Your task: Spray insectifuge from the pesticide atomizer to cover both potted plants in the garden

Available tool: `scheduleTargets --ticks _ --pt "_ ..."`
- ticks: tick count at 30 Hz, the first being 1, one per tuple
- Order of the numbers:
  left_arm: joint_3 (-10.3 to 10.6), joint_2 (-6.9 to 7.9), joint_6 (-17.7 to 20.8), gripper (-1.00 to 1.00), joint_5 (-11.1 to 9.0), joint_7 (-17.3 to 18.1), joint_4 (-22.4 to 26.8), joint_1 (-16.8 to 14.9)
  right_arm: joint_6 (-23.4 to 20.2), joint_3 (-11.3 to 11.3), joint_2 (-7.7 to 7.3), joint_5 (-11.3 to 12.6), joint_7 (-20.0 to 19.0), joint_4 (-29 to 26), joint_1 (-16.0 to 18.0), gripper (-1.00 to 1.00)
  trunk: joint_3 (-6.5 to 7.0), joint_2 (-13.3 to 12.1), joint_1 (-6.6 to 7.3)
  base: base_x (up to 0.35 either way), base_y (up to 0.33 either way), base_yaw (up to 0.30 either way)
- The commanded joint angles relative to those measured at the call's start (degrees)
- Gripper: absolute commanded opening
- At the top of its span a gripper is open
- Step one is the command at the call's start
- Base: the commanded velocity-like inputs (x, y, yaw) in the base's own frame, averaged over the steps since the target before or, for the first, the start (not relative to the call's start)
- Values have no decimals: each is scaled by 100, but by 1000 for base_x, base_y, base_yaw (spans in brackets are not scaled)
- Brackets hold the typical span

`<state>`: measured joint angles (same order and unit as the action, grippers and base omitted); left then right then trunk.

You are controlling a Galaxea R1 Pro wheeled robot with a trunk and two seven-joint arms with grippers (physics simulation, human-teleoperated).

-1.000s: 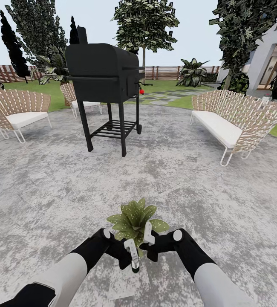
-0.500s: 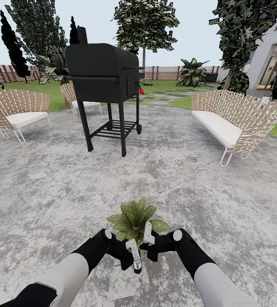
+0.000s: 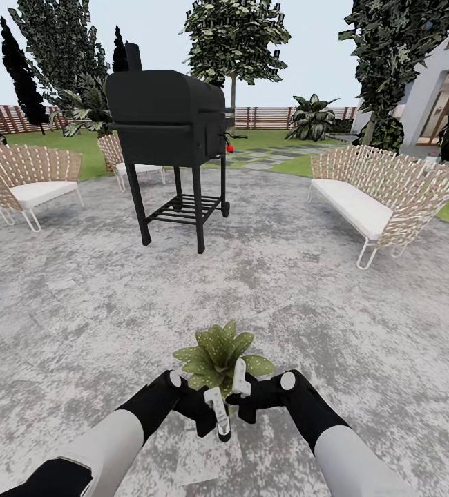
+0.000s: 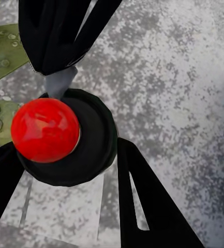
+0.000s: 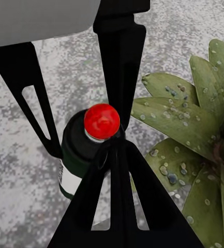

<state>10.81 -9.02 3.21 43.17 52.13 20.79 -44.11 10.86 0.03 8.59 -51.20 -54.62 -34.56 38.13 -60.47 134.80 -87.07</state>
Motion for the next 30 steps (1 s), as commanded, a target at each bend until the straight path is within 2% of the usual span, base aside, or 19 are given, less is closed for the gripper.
scheduleTargets --ticks 1,7,12,16,22,23,28,30 --pt "3 6 35 -100 13 26 8 -1 47 6 2 -57 -4 -7 2 -100 -5 2 1 0 0 0" --pt "34 111 39 -100 58 38 -1 -1 47 6 2 -57 -4 -1 2 -100 -5 2 1 0 0 0" --pt "35 478 39 -100 52 92 -4 -1 47 6 2 -57 -4 1 2 -100 -5 2 1 0 0 0" --pt "35 790 31 -100 67 310 -5 -1 47 6 2 -58 -4 2 2 -100 -5 2 1 0 0 0" --pt "-20 896 51 -100 28 296 2 45 52 32 -29 -70 10 43 2 -100 -5 2 1 0 0 0" --pt "-39 898 57 -100 24 272 3 54 53 44 -44 -65 14 50 2 100 -5 2 1 0 0 0" --pt "-537 885 92 -100 -77 -207 -2 73 69 80 -311 -33 51 70 -6 100 -5 2 1 0 0 0" --pt "-651 856 104 -100 -94 -466 -7 77 72 259 -463 -27 164 96 -23 100 -5 2 1 0 0 0"
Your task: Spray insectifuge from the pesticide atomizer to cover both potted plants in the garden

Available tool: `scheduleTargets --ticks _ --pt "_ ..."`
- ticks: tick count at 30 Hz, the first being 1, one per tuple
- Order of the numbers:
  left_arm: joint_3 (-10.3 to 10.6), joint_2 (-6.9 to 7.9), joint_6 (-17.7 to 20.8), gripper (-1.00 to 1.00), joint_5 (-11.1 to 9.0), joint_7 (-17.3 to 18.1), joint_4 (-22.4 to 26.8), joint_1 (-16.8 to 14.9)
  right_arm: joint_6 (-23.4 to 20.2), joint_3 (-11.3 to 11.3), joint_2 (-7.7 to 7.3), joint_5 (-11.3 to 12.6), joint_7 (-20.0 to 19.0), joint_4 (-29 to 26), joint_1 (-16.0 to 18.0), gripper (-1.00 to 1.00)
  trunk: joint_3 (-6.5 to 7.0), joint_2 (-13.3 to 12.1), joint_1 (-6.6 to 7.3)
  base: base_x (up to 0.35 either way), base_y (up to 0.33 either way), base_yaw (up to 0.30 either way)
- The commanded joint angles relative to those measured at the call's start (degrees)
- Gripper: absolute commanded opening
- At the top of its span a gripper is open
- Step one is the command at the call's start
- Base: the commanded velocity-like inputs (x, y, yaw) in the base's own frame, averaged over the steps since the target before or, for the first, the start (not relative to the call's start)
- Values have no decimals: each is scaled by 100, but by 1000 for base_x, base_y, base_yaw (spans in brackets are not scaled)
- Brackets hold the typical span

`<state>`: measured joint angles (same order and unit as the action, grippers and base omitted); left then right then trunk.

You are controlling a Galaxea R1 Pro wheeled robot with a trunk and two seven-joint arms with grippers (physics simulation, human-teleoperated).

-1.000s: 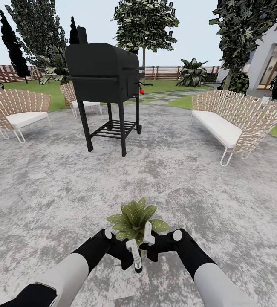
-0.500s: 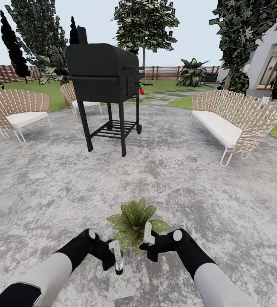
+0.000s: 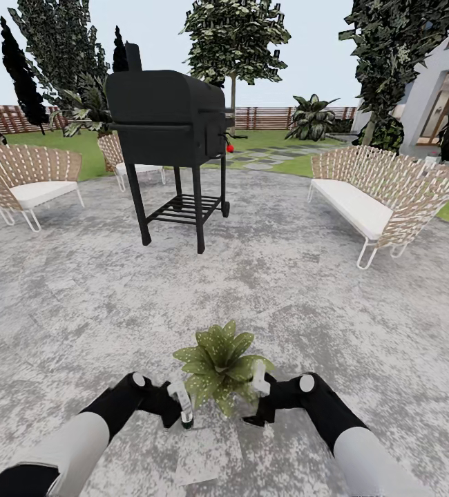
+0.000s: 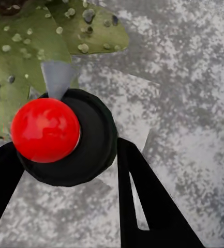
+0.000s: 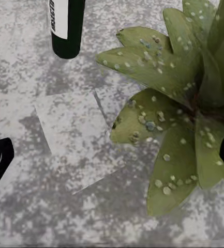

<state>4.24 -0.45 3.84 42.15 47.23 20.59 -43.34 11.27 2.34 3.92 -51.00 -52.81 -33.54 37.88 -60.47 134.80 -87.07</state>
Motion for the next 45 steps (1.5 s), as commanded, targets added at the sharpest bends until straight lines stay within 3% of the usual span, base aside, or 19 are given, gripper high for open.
scheduleTargets --ticks 1,2,4,8,10,16,19,23,27,28,33,36,38,39,45 --pt "-27 -12 48 -100 -14 -119 10 4 37 247 -73 -44 124 47 -9 100 -5 2 1 0 0 0" --pt "-65 -17 51 -100 -72 -202 7 17 39 435 -109 -43 234 110 -24 100 -5 2 1 0 0 0" --pt "-187 -22 49 -100 -384 -377 7 118 58 1015 -188 -42 474 420 -79 100 -5 2 1 0 0 0" --pt "-267 -25 18 -100 -1094 -920 3 378 443 2320 -368 -47 892 1124 -292 100 -5 2 1 0 0 0" --pt "-272 -32 0 -100 -1288 -1104 6 502 673 2605 -396 -47 1231 1252 -552 100 -5 2 1 0 0 0" --pt "-275 -47 -31 -100 -1999 -1686 3 688 1261 2808 -389 -33 3022 1332 -1347 100 -5 2 1 0 0 0" --pt "-275 -43 -243 -100 -2310 -1937 34 847 1371 3109 -363 -25 4124 1451 -1483 100 -5 2 1 0 0 0" --pt "-275 -50 -715 -100 -2405 -2405 10 992 1401 3733 -352 -24 5145 1847 -1509 100 -5 2 1 0 0 0" --pt "-275 -79 -792 -100 -2439 -2724 1 1116 1396 3875 -248 -35 5835 2238 -1512 100 -5 2 1 0 0 0" --pt "-275 -138 -801 -100 -2498 -2802 0 1138 1401 3895 -230 -17 6301 2284 -1512 100 -5 2 1 0 0 0" --pt "-275 -228 -801 -100 -2583 -2824 -131 1280 1397 4005 -256 -11 6417 2299 -1512 100 -5 2 1 0 0 0" --pt "-285 -390 -803 -100 -2659 -3056 -263 1306 1390 4640 -264 -14 6418 2291 -1512 100 -5 2 1 0 0 -55" --pt "-284 -441 -799 -100 -2678 -3535 -288 1314 1388 5060 -266 -21 6404 2291 -1512 100 -5 2 1 0 0 -199" --pt "-288 -457 -801 -100 -2686 -3712 -297 1321 1387 5152 -267 -22 6398 2291 -1512 100 -5 2 1 0 0 -243" --pt "-292 -483 -819 -100 -2834 -3867 -305 1377 1387 5240 -262 -24 6389 2291 -1512 100 -5 2 1 0 0 -282"
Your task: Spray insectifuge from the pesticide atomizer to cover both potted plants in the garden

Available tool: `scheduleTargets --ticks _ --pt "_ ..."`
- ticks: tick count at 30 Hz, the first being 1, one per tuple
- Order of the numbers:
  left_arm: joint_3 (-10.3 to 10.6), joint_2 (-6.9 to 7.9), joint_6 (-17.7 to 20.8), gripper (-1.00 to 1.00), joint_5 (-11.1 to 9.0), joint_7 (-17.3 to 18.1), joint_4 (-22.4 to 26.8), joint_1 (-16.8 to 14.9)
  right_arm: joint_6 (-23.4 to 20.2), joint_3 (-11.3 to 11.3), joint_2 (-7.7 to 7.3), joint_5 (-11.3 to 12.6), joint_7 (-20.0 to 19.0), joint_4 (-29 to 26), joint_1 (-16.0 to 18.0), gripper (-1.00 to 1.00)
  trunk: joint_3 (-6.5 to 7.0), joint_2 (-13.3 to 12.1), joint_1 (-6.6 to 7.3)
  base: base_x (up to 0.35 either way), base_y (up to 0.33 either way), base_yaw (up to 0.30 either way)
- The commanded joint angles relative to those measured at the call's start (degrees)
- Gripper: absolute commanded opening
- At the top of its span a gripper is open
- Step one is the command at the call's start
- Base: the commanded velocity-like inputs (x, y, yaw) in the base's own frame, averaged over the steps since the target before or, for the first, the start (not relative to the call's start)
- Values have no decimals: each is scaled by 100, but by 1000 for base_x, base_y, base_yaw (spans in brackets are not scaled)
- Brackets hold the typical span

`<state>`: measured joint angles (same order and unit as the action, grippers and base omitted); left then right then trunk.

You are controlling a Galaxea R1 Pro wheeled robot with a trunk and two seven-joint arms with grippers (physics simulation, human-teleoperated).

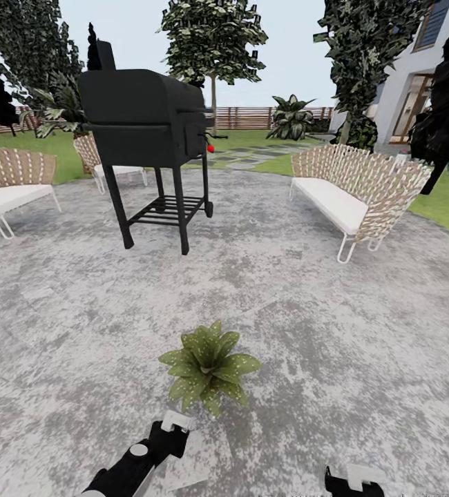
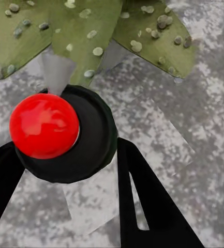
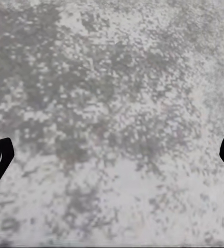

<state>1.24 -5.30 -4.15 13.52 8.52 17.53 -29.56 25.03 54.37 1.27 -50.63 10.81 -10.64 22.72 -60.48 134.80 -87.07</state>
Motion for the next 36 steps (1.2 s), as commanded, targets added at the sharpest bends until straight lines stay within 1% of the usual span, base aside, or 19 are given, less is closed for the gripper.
scheduleTargets --ticks 1,3,5,16,25,27,29,32,36 --pt "14 2 -25 -100 -50 -7 3 7 11 37 13 -61 26 3 4 100 -4 2 1 0 0 -298" --pt "10 3 -27 -100 -131 -23 4 15 11 38 19 -61 26 7 4 100 -4 2 1 0 0 -299" --pt "8 3 -29 -100 -166 -40 5 20 11 38 16 -61 26 7 4 100 0 2 1 -96 -59 -300" --pt "8 3 -33 -100 -174 -52 0 20 19 38 23 -61 26 4 4 100 40 2 1 -235 -166 -300" --pt "8 7 -26 -100 -183 -68 0 25 23 38 23 -61 31 0 4 100 78 2 1 -94 -231 -296" --pt "-6 15 -25 -100 -222 -131 2 26 26 38 23 -62 34 -7 4 100 85 2 1 -11 -95 -258" --pt "-14 22 -26 -100 -301 -343 -2 24 34 34 23 -72 31 -14 4 100 88 2 1 -4 -37 -111" --pt "-12 15 -32 -100 -359 -575 -5 27 80 22 11 -98 15 -24 4 100 89 2 1 -1 -9 -27" --pt "-15 12 -33 -100 -368 -602 -12 29 112 26 -11 -87 21 -26 4 100 89 2 1 0 -1 -2"
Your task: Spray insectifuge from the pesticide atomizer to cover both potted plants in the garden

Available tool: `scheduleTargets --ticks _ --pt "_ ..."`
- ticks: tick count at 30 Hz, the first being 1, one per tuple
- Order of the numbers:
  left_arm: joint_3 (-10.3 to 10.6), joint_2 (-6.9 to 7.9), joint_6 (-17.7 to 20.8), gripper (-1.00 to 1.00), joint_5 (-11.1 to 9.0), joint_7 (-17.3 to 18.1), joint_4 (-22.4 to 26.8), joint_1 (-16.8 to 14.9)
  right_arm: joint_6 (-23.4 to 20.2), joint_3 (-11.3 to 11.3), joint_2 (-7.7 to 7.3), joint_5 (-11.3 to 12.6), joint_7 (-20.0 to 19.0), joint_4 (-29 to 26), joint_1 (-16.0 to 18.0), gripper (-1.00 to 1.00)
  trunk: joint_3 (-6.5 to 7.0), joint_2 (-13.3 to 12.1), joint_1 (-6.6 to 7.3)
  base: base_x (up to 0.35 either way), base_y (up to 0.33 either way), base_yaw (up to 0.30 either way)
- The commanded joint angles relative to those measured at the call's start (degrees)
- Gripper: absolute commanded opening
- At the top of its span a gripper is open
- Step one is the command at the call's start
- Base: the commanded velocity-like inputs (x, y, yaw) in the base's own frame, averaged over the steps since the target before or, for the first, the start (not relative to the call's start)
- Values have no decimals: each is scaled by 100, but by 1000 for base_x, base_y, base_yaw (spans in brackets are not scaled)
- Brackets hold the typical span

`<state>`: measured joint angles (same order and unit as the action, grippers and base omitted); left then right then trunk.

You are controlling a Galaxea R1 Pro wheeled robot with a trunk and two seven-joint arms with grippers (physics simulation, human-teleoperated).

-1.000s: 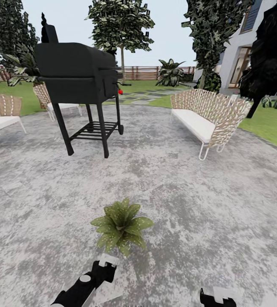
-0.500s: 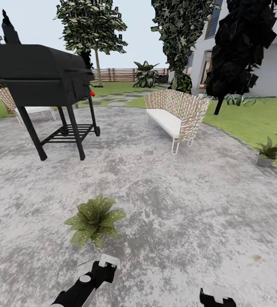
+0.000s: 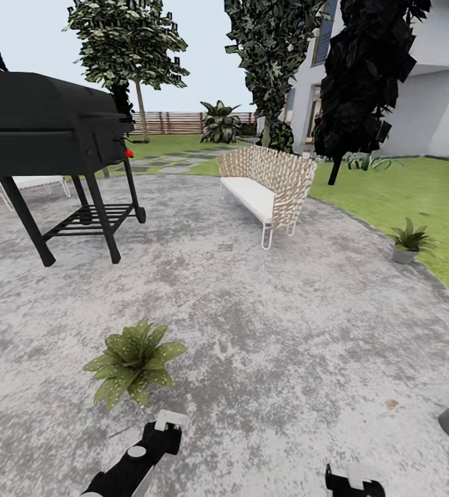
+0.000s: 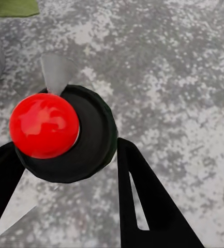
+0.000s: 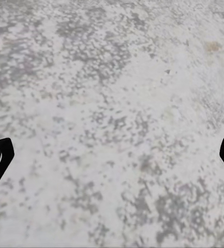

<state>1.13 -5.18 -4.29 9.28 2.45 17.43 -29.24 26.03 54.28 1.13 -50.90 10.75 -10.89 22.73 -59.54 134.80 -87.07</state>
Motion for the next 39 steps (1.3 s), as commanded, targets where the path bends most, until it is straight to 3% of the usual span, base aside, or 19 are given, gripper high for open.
scheduleTargets --ticks 1,8,30,39 --pt "-4 4 -19 -100 44 3 -3 -3 13 46 2 -52 40 0 3 100 -5 2 1 0 0 0" --pt "-6 12 -19 -100 -78 7 5 -2 4 59 -4 -39 48 1 3 100 16 2 1 0 0 -190" --pt "1 22 -19 -100 -80 9 15 -2 5 50 -6 -34 32 25 3 100 18 2 1 2 0 -299" --pt "1 26 -19 -100 -82 10 10 -2 5 48 1 -34 32 26 3 100 18 2 1 260 0 -300"
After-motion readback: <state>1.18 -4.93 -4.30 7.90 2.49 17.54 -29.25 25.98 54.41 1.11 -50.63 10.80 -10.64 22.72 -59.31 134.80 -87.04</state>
